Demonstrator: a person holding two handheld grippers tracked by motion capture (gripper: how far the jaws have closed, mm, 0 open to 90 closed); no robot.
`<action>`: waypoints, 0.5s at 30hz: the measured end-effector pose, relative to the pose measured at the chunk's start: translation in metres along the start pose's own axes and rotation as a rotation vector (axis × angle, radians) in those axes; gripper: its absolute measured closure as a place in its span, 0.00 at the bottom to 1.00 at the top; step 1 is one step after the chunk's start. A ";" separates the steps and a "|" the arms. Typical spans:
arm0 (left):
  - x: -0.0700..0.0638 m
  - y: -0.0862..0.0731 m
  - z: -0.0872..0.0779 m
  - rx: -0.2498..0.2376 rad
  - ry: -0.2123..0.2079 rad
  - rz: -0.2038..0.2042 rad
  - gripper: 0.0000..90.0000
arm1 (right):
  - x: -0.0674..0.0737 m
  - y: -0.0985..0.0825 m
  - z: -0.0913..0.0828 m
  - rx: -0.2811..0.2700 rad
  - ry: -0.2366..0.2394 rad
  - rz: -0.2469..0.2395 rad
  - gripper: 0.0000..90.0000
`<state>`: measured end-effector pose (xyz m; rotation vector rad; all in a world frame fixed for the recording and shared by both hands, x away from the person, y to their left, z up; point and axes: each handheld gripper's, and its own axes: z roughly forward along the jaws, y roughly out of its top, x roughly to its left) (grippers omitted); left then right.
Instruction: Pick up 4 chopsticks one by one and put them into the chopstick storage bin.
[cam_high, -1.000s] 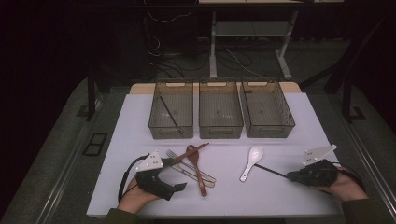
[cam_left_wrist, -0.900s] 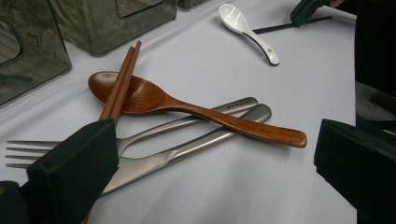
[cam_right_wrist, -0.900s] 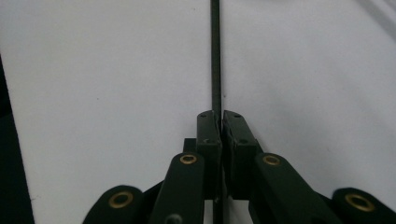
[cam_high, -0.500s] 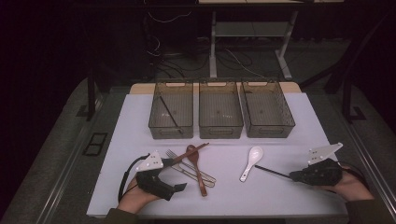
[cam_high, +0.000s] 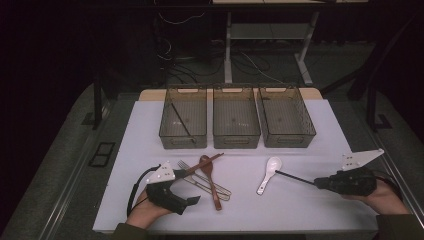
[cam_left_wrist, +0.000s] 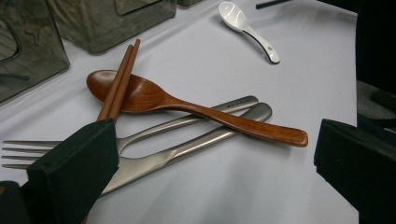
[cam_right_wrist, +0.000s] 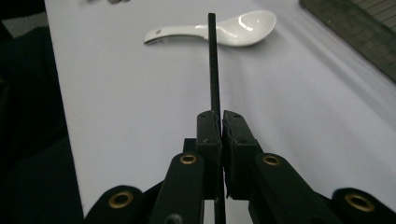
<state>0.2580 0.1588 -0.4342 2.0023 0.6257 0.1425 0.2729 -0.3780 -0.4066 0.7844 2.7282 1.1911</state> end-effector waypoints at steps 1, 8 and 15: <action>0.000 0.000 0.000 0.000 -0.001 0.001 0.00 | -0.001 0.001 0.000 -0.006 -0.001 0.005 0.95; 0.001 0.000 0.000 -0.009 0.006 0.002 0.00 | -0.003 0.014 0.005 -0.054 -0.010 0.026 0.95; 0.006 -0.001 0.002 -0.006 0.004 0.022 0.00 | -0.003 0.030 0.013 -0.084 -0.018 0.028 0.95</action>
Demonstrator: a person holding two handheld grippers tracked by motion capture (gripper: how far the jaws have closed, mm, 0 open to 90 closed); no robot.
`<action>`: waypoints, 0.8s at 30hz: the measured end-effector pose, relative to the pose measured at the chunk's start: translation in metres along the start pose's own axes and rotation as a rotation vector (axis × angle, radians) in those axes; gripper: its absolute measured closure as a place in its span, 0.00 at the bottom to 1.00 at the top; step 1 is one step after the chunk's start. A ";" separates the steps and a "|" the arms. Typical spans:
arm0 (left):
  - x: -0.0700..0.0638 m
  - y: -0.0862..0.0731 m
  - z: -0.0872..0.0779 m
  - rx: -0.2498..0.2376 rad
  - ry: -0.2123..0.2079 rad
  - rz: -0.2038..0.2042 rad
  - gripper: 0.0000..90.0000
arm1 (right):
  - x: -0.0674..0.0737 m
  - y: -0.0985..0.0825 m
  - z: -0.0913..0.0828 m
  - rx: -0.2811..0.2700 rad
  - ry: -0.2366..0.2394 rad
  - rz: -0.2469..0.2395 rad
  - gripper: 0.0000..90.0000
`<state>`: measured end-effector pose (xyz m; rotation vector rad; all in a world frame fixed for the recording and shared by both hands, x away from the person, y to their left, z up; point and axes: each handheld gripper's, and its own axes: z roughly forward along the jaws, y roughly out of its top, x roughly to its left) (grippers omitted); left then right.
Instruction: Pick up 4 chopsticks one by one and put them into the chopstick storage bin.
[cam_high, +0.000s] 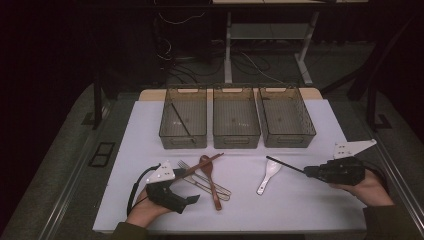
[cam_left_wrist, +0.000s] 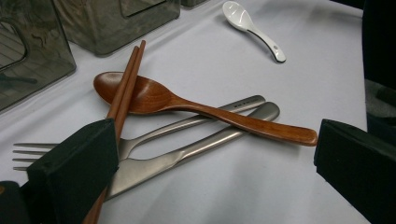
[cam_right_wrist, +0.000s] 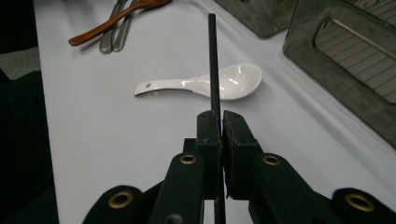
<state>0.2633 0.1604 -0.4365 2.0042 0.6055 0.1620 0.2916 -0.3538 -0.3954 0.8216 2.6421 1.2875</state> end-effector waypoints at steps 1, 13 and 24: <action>0.001 0.000 0.001 -0.002 -0.001 -0.001 0.00 | 0.000 0.002 0.001 -0.003 -0.001 0.000 0.95; 0.002 0.000 0.001 0.004 0.001 0.006 0.00 | 0.002 0.029 0.013 -0.063 -0.022 0.051 0.95; 0.001 0.000 0.001 -0.004 0.005 -0.002 0.00 | 0.006 0.060 0.032 -0.095 -0.041 0.052 0.95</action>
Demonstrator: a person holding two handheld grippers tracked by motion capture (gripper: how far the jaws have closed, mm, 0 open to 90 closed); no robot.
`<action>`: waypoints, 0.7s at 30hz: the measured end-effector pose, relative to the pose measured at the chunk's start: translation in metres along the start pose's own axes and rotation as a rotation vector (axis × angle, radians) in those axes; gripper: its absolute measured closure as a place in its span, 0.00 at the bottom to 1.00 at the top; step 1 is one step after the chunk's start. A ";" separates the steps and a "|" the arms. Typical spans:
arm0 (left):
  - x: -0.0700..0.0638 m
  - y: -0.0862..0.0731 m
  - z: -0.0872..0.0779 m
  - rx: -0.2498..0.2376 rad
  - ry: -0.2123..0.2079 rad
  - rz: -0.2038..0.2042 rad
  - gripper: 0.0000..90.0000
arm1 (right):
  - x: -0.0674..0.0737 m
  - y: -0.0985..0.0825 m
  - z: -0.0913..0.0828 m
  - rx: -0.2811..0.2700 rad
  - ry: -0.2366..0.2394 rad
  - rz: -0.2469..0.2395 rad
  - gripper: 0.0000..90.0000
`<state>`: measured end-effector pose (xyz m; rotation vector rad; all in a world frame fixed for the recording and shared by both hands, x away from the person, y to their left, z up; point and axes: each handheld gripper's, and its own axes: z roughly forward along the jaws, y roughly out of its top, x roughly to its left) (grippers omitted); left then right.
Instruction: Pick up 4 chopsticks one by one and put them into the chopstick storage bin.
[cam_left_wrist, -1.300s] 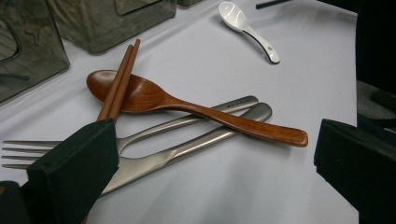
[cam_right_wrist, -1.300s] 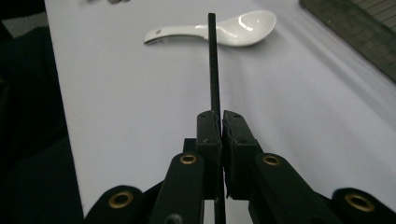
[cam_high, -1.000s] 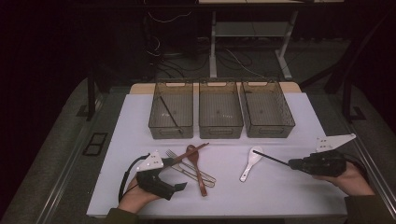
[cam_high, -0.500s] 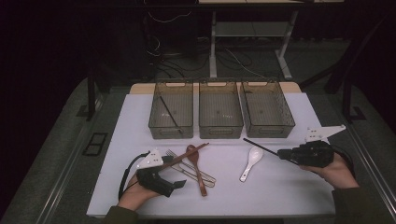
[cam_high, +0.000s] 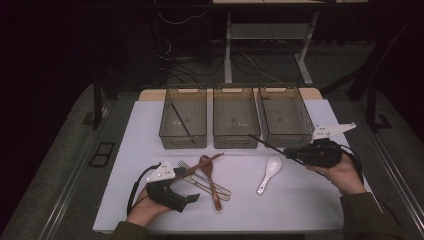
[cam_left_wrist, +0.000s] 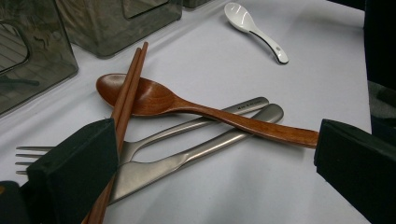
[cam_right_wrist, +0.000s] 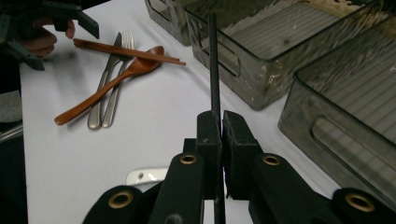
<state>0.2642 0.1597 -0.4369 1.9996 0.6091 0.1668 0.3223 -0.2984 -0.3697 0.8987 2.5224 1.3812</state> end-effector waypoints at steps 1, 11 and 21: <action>0.000 0.000 0.000 0.003 -0.001 0.002 0.00 | 0.000 0.003 0.003 -0.004 -0.002 0.004 0.95; 0.000 0.000 0.000 -0.003 -0.001 -0.004 0.00 | 0.004 0.027 0.028 -0.004 -0.007 0.014 0.95; 0.001 0.001 -0.002 -0.015 0.000 -0.012 0.00 | 0.011 0.057 0.058 0.011 -0.029 0.016 0.95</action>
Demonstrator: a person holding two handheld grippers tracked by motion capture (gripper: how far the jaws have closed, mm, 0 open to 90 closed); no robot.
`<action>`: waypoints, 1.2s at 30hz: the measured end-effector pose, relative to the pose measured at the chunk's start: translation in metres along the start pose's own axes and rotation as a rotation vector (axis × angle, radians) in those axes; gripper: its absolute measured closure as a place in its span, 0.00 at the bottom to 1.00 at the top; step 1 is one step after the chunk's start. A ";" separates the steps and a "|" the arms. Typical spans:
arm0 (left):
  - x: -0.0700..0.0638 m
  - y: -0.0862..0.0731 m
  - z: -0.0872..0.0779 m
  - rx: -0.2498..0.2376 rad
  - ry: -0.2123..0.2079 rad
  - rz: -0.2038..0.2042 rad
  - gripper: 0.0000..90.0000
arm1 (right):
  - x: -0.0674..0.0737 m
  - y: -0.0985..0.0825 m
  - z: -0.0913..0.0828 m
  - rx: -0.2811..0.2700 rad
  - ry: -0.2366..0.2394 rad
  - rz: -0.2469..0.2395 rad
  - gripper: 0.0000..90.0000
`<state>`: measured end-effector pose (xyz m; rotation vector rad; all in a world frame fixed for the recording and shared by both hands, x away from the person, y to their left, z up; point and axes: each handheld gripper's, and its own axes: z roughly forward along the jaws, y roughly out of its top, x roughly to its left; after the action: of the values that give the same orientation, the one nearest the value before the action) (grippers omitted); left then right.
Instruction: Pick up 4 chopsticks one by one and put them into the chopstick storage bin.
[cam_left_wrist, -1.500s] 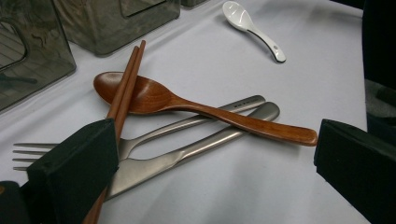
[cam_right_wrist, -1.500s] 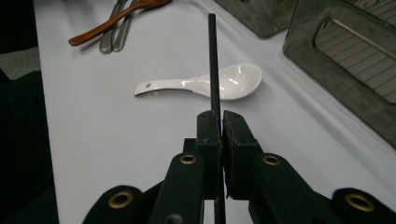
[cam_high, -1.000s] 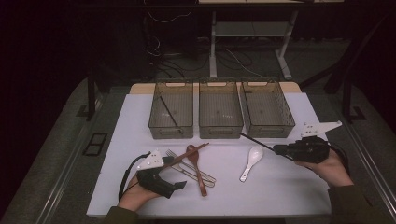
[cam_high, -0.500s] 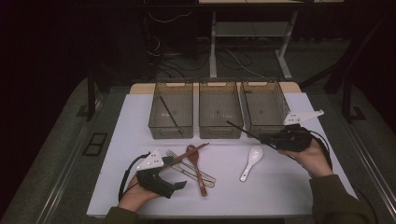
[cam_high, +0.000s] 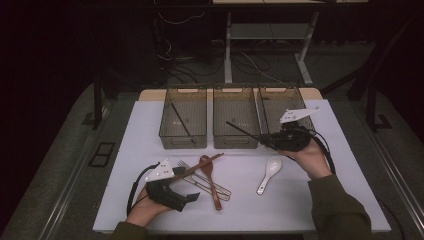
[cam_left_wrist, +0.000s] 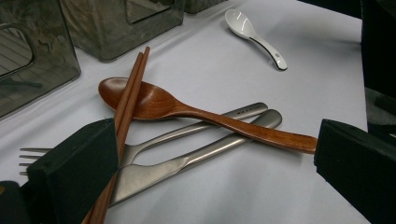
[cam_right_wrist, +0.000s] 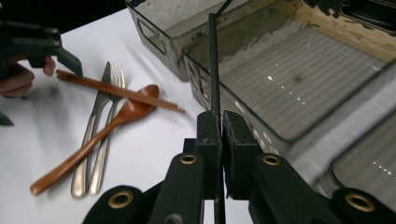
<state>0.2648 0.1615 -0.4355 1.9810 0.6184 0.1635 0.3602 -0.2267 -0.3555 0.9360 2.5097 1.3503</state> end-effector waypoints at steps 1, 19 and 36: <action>0.000 0.000 0.000 -0.001 0.000 -0.001 0.00 | 0.001 0.003 0.004 -0.006 0.004 0.001 0.95; -0.003 0.001 0.001 0.009 -0.003 0.011 0.00 | 0.011 0.057 0.066 0.037 -0.032 0.031 0.95; -0.005 0.003 0.001 0.000 -0.017 0.012 0.00 | 0.017 0.102 0.136 0.095 -0.085 0.049 0.95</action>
<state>0.2619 0.1578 -0.4328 1.9841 0.5958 0.1531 0.4468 -0.0795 -0.3519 1.0561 2.5224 1.1866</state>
